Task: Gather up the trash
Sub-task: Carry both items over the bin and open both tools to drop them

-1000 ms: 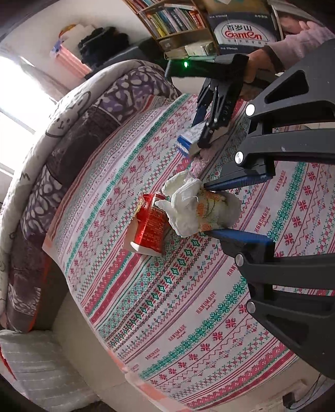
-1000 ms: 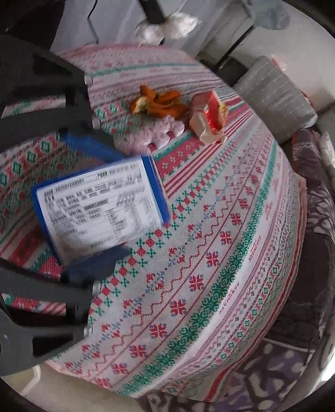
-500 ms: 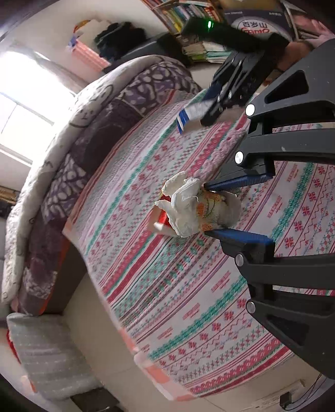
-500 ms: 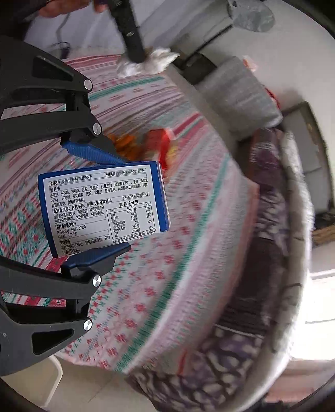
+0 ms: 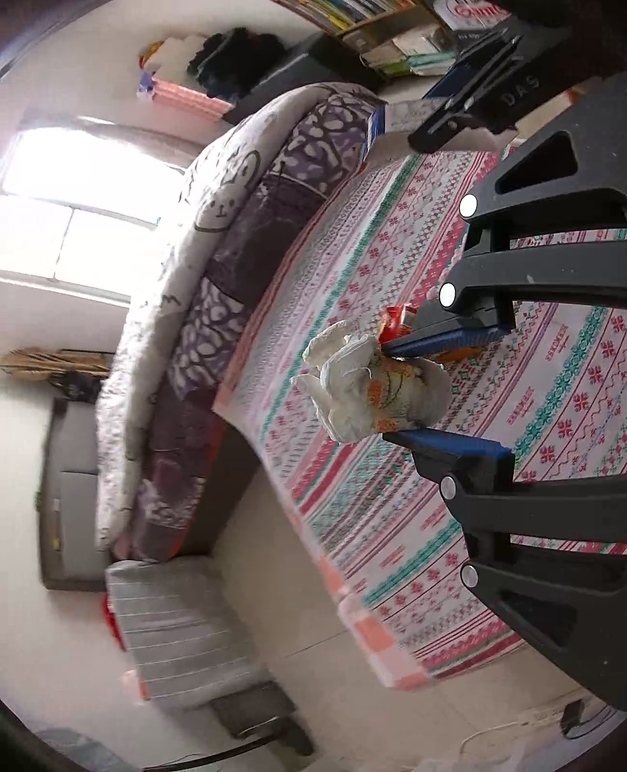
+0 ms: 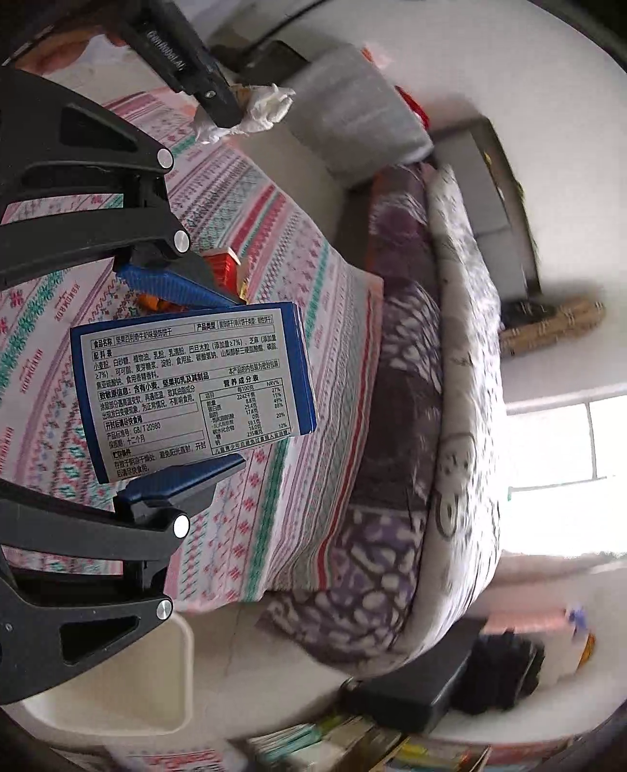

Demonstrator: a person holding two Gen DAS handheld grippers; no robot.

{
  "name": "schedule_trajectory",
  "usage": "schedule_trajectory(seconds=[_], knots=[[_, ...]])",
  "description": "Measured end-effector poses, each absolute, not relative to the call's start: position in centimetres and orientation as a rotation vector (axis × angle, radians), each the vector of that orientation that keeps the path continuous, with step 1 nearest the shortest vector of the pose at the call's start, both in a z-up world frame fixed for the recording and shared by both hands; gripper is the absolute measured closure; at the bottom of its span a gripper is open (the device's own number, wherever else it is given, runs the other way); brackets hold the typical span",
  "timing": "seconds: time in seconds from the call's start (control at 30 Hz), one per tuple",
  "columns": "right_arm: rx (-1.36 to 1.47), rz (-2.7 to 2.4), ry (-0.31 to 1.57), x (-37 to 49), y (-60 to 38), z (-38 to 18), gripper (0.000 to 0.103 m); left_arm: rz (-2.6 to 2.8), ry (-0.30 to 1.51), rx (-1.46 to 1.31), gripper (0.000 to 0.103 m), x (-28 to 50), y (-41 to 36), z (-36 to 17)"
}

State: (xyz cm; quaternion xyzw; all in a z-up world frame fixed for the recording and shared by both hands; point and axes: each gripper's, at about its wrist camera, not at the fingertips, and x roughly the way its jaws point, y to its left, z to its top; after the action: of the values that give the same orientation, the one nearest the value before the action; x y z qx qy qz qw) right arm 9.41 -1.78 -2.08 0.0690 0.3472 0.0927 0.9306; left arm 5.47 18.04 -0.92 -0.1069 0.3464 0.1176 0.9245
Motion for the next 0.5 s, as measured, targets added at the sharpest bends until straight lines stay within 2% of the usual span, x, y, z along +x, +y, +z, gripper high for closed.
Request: schedule_trajectory(seconds=[0.5], knots=[[0.24, -0.029, 0.694, 6.5, -6.9, -3.8, 0.047, 0.195, 0.689, -0.128, 0.073, 4.8, 14.0, -1.2]])
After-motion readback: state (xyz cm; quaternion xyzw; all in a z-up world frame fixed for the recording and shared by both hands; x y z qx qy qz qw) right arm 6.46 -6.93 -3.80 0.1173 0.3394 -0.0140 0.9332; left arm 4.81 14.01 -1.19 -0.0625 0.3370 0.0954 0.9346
